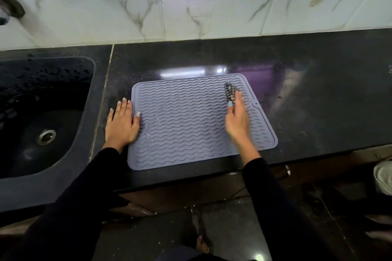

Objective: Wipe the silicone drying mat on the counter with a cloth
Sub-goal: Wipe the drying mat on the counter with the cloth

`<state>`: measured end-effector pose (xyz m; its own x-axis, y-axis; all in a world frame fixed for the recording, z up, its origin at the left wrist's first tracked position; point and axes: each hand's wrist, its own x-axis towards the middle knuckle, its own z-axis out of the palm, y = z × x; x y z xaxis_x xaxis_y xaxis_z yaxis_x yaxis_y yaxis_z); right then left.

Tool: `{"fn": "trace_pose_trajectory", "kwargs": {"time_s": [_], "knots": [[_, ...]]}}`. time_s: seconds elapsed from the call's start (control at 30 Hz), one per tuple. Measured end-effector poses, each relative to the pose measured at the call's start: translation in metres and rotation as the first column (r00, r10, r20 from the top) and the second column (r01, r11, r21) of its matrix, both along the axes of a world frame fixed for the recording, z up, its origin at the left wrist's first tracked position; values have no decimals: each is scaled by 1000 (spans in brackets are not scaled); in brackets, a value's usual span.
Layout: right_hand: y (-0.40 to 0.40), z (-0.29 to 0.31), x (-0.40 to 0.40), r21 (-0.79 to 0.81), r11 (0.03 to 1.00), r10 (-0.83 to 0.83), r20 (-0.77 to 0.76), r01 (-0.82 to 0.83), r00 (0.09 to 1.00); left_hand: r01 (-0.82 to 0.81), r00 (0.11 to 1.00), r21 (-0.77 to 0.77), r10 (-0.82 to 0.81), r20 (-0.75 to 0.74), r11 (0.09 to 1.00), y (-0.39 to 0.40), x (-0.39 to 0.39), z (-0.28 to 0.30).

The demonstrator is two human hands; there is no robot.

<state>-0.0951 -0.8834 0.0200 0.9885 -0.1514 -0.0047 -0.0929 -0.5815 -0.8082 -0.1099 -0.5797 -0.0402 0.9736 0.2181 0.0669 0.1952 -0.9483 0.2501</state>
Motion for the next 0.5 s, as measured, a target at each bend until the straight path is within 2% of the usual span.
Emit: {"fn": "trace_pose_trajectory", "kwargs": {"time_s": [0.03,0.1,0.13,0.4,0.47,0.5], "knots": [[4,-10,-3,-159,984,75,-16,-76,997,-4,1000,-2,4,0,1000,-1,1,0],[11,-31,-8,-482,855,190,-53,-192,980,-12,1000,-3,12,-12,1000,-2,0,1],[12,-39,-8,-562,802,213,-44,-200,976,-14,1000,-2,14,-10,1000,-2,0,0],[9,-45,0,-606,765,246,-37,-217,969,-8,1000,14,8,-4,1000,-2,0,2],[7,-38,0,-517,818,271,-42,-253,962,-13,1000,15,13,-10,1000,-2,-1,2],[6,-33,1,-388,888,245,-50,-245,968,-12,1000,15,13,-13,1000,-2,-2,3]]}}
